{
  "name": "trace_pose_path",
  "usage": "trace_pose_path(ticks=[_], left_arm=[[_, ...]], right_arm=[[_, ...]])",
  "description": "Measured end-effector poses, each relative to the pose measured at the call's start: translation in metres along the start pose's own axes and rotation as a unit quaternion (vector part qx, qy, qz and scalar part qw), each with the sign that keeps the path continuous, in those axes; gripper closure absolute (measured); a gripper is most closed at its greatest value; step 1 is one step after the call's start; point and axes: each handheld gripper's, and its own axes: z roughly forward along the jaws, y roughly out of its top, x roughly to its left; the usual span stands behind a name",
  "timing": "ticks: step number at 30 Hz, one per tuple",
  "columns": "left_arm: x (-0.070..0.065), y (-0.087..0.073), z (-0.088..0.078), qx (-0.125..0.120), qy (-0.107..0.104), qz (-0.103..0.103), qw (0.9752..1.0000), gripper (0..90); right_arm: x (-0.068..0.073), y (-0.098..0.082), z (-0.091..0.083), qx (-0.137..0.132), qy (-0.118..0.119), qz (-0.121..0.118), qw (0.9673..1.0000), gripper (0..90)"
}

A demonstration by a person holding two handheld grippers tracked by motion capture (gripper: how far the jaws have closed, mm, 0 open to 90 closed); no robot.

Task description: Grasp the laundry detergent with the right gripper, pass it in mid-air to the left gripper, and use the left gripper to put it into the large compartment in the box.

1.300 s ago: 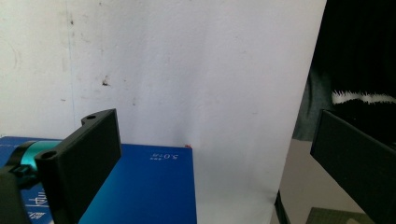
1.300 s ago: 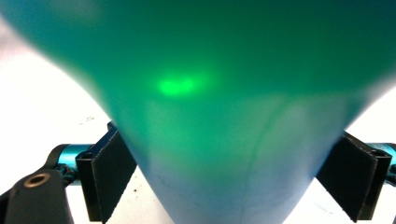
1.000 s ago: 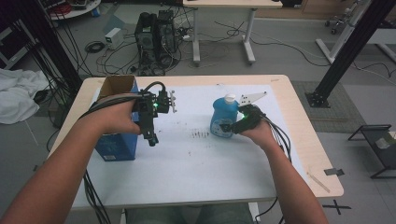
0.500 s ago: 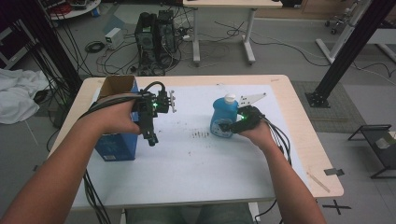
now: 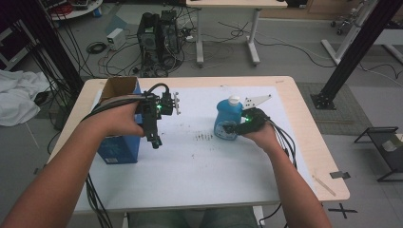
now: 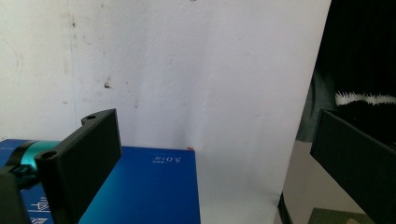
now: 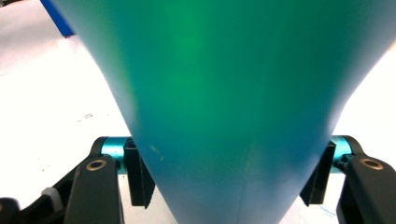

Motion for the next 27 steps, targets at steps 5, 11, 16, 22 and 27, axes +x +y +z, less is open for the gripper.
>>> trace_pose_path(ticks=[5, 11, 16, 22, 27], left_arm=[[0.0002, -0.0006, -0.0001, 0.003, 0.000, 0.000, 1.0000, 1.7], [0.0006, -0.0012, 0.0003, 0.003, 0.004, 0.000, 1.0000, 1.7], [0.0016, -0.0005, 0.0001, -0.001, 0.006, 0.001, 1.0000, 1.7], [0.0015, 0.0014, 0.0012, -0.001, 0.008, 0.003, 1.0000, 1.8], [0.0005, 0.0017, 0.0006, 0.003, 0.007, 0.002, 1.0000, 1.8]], right_arm=[[-0.0007, -0.0006, 0.0013, 0.000, 0.002, -0.007, 1.0000, 38.1], [-0.0006, -0.0007, 0.0017, -0.002, 0.004, -0.010, 0.9999, 40.3], [0.0001, -0.0009, 0.0012, -0.002, 0.004, -0.006, 1.0000, 40.9], [0.0010, -0.0014, 0.0015, -0.009, 0.004, -0.012, 0.9999, 44.2], [0.0011, -0.0013, 0.0007, -0.011, 0.000, -0.026, 0.9996, 45.8]])
